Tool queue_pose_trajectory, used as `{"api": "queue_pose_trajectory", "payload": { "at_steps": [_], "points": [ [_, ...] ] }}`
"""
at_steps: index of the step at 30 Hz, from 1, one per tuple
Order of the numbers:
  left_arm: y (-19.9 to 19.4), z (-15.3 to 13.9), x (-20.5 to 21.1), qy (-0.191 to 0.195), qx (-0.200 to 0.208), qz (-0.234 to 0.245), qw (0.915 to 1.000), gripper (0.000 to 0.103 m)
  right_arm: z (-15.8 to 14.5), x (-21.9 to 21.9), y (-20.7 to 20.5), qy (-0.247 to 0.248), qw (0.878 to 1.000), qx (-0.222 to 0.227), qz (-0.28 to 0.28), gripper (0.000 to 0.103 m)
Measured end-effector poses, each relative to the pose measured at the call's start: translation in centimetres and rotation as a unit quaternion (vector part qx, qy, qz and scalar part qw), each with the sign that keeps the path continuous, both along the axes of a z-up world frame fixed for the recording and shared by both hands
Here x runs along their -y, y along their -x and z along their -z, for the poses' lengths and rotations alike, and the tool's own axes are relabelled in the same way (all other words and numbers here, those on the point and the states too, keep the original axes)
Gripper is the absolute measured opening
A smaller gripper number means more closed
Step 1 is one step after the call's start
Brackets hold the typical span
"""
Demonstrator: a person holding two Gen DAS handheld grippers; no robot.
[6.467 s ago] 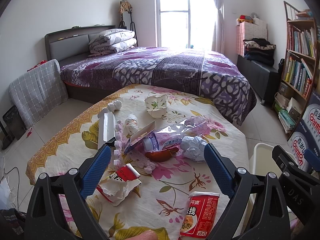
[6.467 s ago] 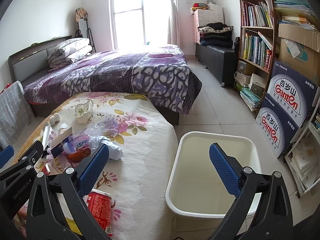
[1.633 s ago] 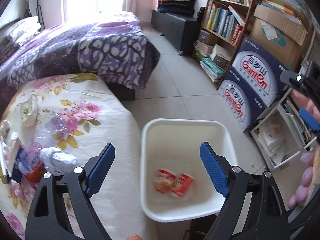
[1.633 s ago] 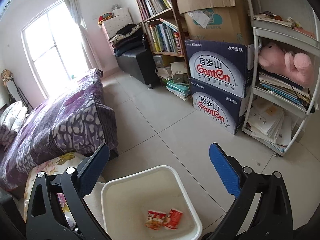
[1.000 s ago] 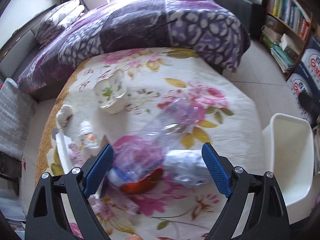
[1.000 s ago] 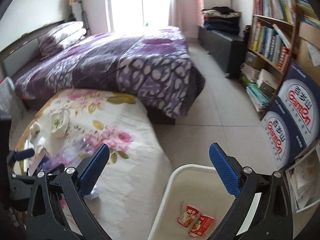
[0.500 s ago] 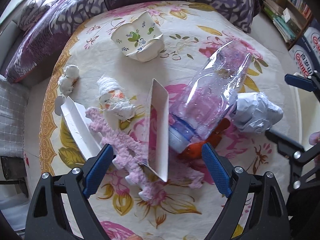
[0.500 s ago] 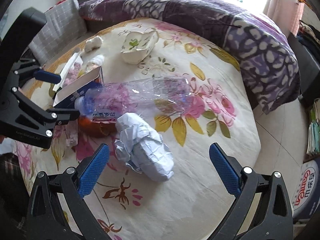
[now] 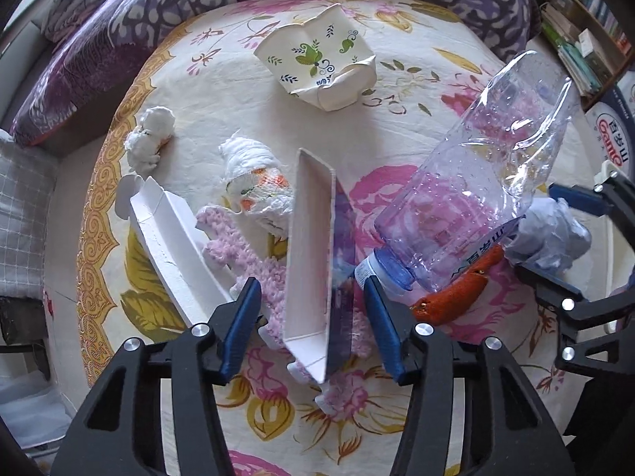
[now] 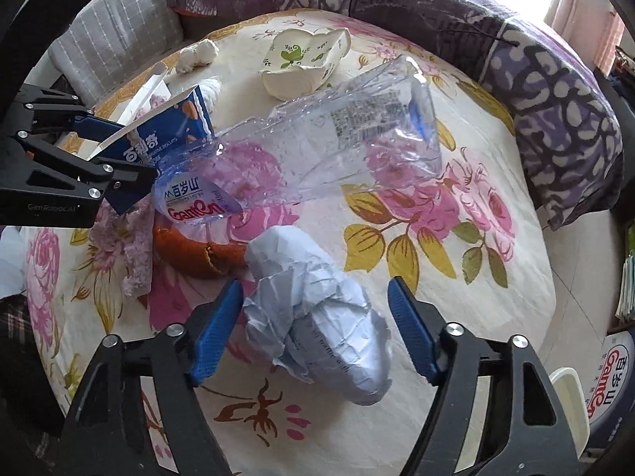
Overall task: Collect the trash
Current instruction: 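Grasp the crumpled blue plastic bag with the right tool while the left grasps a white paper tray, then carry both items to the white bin and open the right tool over it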
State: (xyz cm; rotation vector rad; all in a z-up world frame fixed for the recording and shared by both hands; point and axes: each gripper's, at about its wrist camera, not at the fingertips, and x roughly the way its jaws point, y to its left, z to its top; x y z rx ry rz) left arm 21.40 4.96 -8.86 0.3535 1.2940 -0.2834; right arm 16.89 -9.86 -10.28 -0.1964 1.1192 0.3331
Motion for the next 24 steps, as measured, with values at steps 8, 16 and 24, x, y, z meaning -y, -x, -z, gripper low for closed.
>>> {"api": "queue_pose_trajectory", "payload": {
  "at_steps": [8,16,24],
  "points": [
    [-0.9,1.0,-0.6,0.038,-0.033,-0.025,0.9984,0.051,-0.1,1.2,-0.5,-0.048,0.998,-0.014,0.041,0.051],
    [-1.4,1.1,-0.6,0.056,-0.019,-0.064,0.9962,0.016,-1.1,2.1,-0.5,-0.079,0.994,-0.002,0.077,0.048],
    [-1.3,-2.1,-1.3,0.089,0.061,-0.113,0.9877,0.014,-4.1,2.8,-0.3,-0.109,0.985,0.057,0.118,0.048]
  ]
}}
